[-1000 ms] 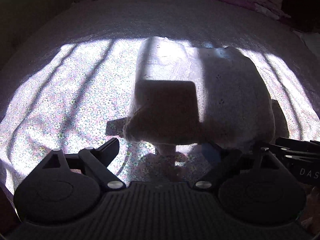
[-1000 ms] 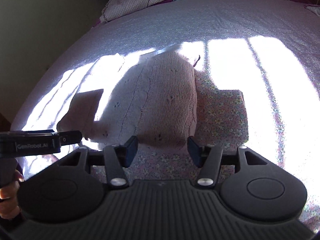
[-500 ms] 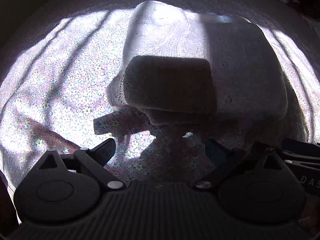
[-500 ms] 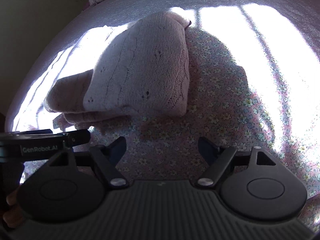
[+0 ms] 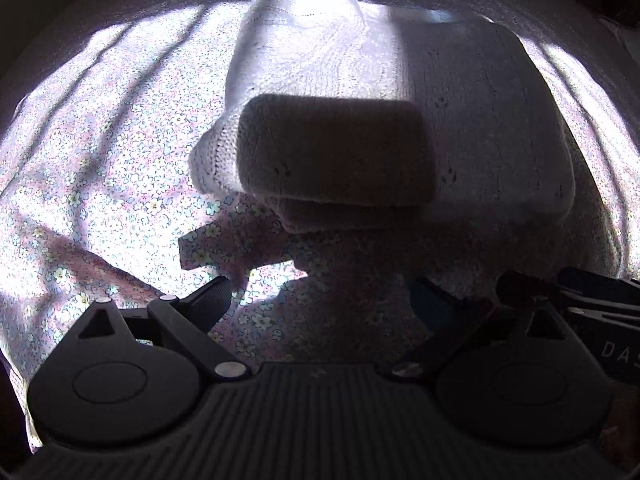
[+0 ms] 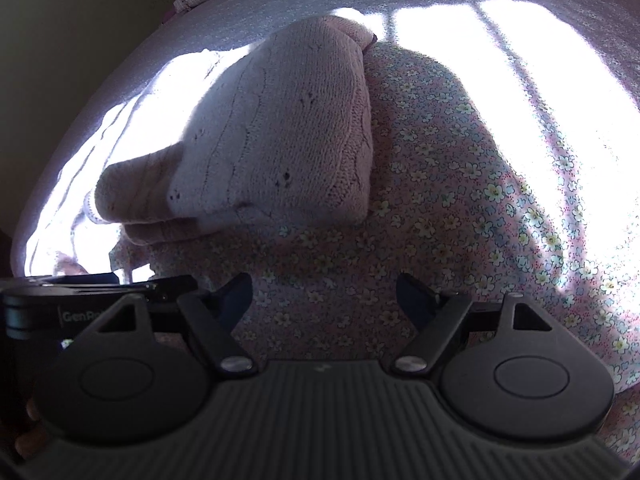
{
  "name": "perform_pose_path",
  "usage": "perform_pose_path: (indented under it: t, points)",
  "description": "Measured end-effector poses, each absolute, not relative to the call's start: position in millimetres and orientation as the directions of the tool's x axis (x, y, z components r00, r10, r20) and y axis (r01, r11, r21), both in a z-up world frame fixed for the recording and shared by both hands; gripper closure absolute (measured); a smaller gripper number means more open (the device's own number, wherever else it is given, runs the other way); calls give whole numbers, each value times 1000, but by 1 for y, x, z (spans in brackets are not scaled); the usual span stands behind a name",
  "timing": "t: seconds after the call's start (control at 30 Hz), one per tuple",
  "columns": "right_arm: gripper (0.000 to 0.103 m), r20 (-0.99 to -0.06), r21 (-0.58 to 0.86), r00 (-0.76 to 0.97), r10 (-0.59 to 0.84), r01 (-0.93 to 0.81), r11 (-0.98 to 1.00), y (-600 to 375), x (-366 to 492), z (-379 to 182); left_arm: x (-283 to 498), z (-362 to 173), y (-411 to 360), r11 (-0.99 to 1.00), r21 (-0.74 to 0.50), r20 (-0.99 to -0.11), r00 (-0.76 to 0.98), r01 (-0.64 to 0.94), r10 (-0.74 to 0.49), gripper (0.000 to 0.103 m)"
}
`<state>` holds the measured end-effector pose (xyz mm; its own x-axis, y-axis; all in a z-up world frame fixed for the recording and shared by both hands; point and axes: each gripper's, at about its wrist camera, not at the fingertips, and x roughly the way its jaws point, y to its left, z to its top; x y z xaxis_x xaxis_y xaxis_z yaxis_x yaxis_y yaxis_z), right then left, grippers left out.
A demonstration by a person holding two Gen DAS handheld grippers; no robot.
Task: Fold small clothes
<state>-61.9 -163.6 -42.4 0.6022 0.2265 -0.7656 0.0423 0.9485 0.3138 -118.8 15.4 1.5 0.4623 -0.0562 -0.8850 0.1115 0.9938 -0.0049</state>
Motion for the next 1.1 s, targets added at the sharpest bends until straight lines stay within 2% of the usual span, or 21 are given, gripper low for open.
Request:
perform_pose_path:
  t: [1.1]
  points:
    - [22, -777, 307, 588, 225, 41, 951, -154, -61, -44, -116, -6, 14, 996, 11, -892, 450, 91, -32, 4]
